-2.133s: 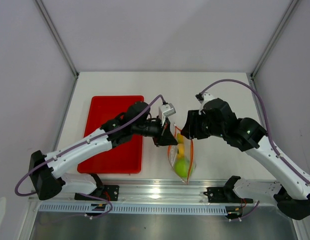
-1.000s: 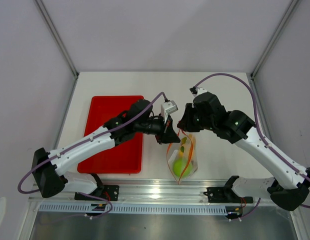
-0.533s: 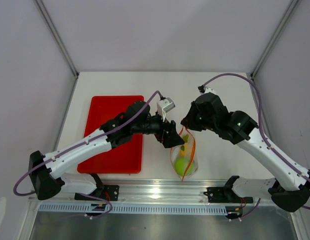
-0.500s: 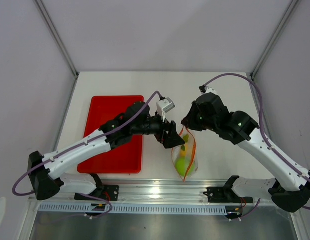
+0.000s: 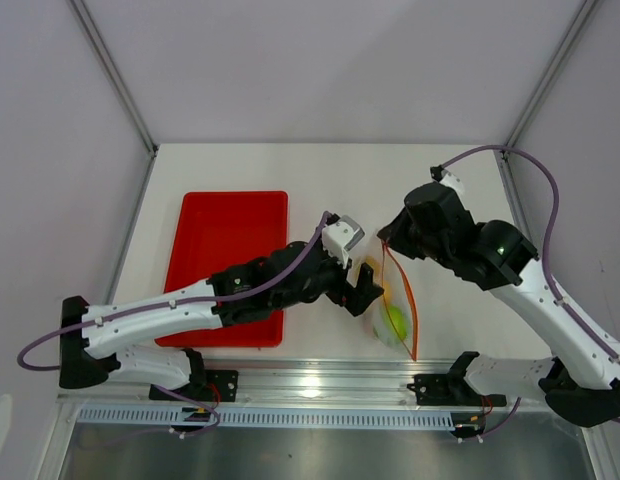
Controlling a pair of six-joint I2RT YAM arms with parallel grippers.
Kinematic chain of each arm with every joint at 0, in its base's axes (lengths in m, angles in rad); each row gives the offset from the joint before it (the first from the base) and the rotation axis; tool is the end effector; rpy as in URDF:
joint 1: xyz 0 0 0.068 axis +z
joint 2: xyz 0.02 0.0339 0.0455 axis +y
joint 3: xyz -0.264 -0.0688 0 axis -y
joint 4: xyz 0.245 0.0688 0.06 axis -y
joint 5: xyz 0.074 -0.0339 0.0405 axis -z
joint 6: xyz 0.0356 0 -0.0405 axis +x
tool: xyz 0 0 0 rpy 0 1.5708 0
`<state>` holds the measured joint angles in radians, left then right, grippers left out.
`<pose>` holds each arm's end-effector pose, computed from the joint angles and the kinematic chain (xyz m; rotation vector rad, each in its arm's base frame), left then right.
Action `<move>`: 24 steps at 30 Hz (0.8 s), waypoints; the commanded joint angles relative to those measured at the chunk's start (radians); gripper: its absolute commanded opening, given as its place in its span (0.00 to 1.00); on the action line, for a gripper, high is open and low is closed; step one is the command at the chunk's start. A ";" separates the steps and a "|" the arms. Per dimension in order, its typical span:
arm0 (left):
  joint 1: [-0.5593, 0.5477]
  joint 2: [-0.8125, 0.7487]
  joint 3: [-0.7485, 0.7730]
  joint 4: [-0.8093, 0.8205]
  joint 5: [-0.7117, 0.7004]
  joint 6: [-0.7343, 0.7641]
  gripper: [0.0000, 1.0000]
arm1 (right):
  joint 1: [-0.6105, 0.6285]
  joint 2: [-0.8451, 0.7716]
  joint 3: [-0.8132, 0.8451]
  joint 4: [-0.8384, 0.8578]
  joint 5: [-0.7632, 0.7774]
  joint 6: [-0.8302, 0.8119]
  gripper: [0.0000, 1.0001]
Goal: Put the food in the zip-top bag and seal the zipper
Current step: Zip the zipper food storage bag at the center of the board.
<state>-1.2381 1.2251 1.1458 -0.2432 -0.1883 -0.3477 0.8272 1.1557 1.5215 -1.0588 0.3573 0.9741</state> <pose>0.0987 -0.2652 0.3677 0.7334 1.8508 -0.8874 0.1469 0.1413 0.4302 0.3583 2.2483 0.5802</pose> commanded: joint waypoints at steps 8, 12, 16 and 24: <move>-0.047 -0.033 0.114 0.041 -0.194 0.033 0.99 | 0.009 -0.048 0.104 -0.055 0.104 0.074 0.00; -0.049 -0.019 0.135 0.048 -0.184 0.052 1.00 | 0.007 -0.048 0.091 -0.059 0.158 0.092 0.00; -0.070 0.040 0.170 0.047 -0.302 0.013 0.99 | 0.010 -0.050 0.048 -0.044 0.189 0.152 0.00; -0.121 0.183 0.357 -0.099 -0.455 -0.080 0.99 | 0.059 -0.027 0.049 -0.076 0.342 0.193 0.00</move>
<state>-1.3502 1.3773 1.4029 -0.2703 -0.5842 -0.3695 0.8635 1.1229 1.5532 -1.1275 0.5556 1.1259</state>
